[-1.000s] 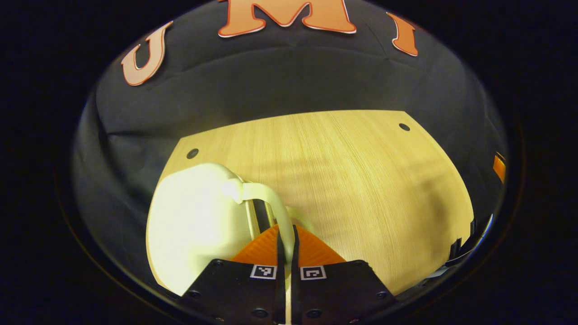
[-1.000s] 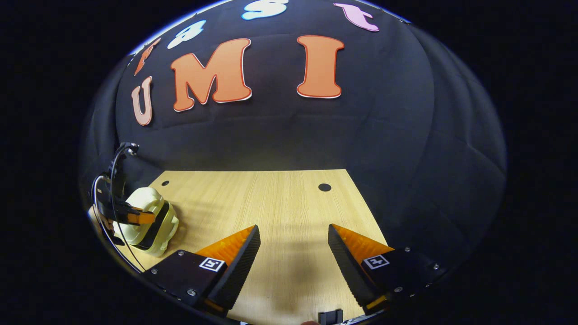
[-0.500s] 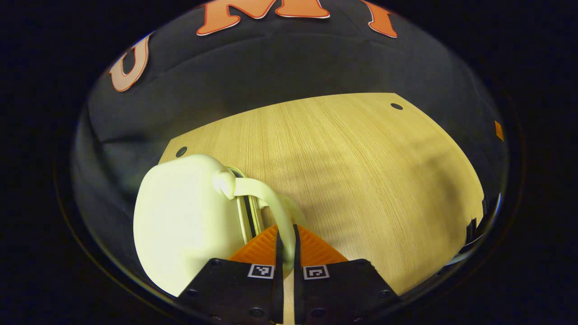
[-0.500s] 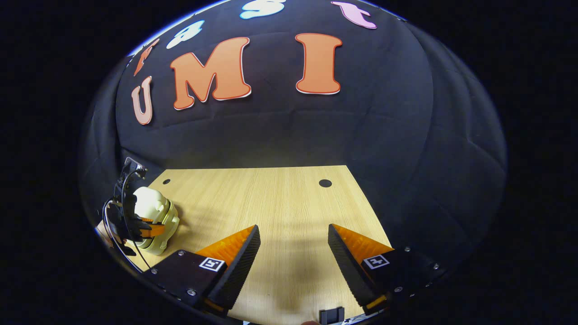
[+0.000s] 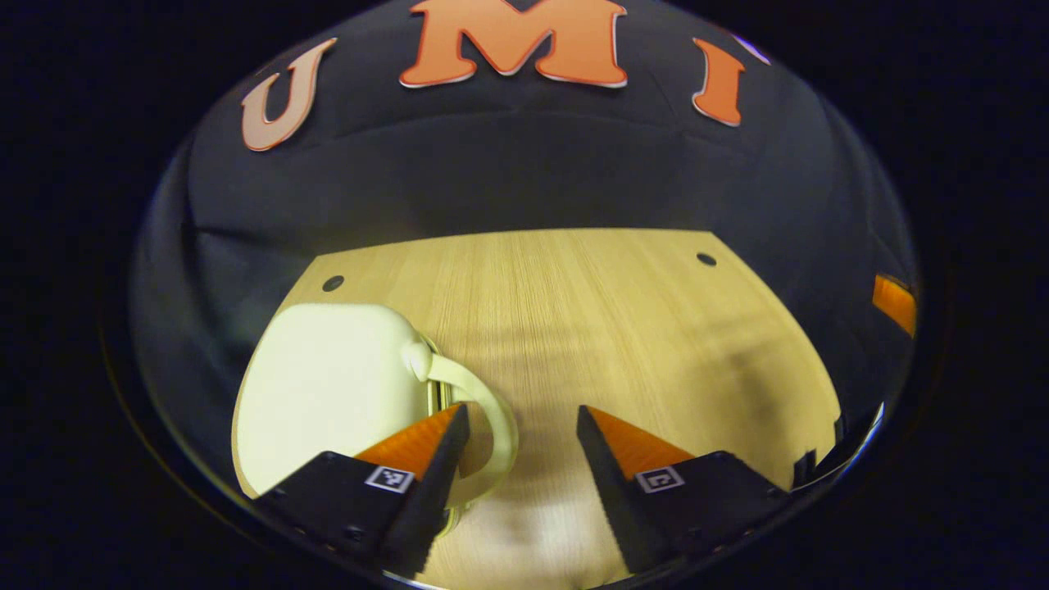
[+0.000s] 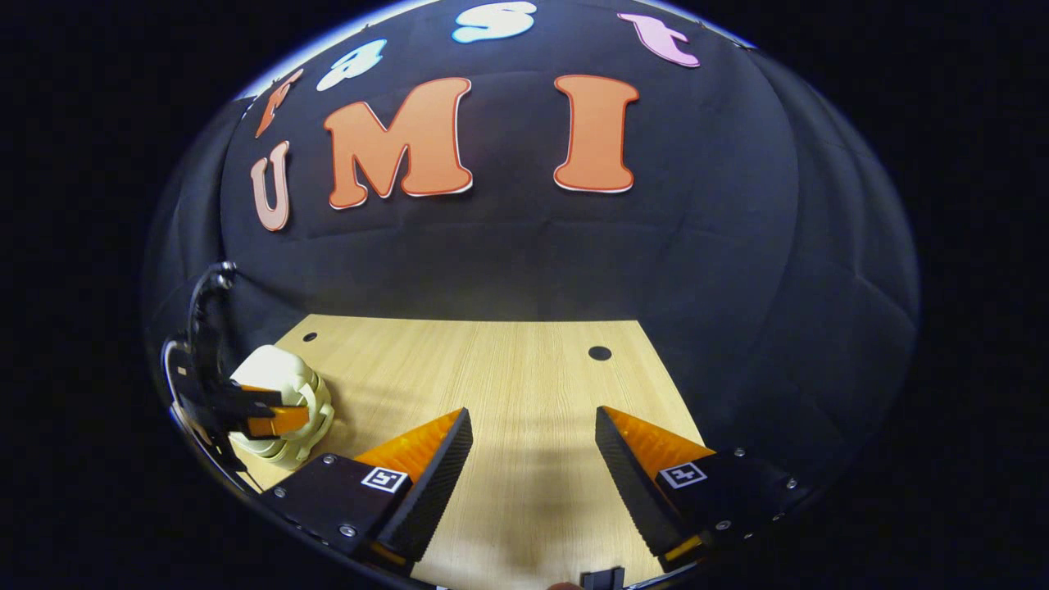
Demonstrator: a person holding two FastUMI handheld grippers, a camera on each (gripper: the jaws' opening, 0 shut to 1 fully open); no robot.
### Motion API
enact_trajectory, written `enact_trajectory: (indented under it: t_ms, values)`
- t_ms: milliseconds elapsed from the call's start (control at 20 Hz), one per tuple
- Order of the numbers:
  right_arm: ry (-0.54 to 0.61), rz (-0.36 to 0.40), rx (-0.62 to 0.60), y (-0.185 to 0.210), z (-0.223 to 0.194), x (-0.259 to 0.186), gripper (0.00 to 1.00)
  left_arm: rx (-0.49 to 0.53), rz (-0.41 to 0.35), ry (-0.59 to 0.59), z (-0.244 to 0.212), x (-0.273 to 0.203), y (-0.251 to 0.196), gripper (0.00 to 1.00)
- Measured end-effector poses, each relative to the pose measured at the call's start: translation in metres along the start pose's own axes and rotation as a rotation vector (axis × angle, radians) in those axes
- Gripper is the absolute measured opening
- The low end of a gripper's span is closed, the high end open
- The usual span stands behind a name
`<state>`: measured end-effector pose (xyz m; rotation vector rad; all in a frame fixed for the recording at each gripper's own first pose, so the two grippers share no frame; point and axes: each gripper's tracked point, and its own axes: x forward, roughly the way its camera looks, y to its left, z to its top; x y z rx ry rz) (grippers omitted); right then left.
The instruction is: First open the suitcase, pack the skin care products into it, and then close the suitcase.
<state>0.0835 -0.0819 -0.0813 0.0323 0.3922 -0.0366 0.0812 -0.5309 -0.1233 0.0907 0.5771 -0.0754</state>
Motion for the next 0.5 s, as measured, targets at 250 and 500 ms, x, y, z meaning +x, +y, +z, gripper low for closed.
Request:
enact_trajectory:
  t_ms: [250,500]
  values:
    - [-0.099,0.009,-0.002,0.003,0.027,-0.007,0.96,-0.098,0.012,-0.322,0.108,-0.069,-0.001,0.96]
    - [-0.203,0.006,-0.001,0.011,0.061,-0.017,0.96,-0.133,0.055,-0.535,0.140,-0.094,-0.001,0.96]
